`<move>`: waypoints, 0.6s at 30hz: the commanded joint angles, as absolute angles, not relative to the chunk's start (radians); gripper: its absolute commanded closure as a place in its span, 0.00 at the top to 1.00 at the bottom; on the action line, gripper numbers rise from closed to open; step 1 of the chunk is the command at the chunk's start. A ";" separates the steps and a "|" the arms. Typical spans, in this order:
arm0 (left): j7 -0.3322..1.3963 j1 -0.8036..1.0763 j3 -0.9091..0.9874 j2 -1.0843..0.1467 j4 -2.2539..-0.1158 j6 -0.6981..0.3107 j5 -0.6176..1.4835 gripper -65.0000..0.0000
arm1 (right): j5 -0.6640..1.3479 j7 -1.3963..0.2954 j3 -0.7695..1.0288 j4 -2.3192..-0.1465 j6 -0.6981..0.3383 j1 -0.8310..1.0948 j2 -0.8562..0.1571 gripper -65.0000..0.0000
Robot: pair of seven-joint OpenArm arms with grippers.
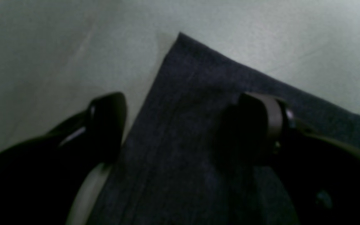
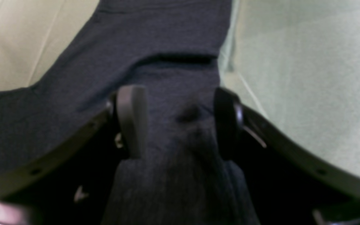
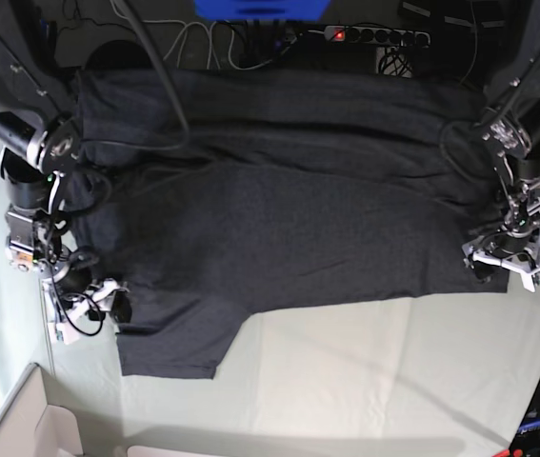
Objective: Layout the t-shirt on the table in an organized manner, then fold the t-shirt properly
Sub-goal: 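Grasp the shirt's side edges near the hem with both grippers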
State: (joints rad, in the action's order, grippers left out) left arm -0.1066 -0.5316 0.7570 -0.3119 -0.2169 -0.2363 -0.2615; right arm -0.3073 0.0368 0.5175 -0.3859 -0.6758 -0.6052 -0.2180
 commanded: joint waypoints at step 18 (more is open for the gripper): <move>-0.077 -0.544 0.754 -0.306 -0.229 -0.237 -0.257 0.82 | -0.291 0.071 0.403 -0.401 -0.484 -0.536 -0.226 0.52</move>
State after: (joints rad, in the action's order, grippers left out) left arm -0.1097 -0.5297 0.7563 -0.3012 -0.2245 -0.2287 -0.2615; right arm -0.2920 0.0753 0.4034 -0.3885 -0.4808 -0.5171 -0.2180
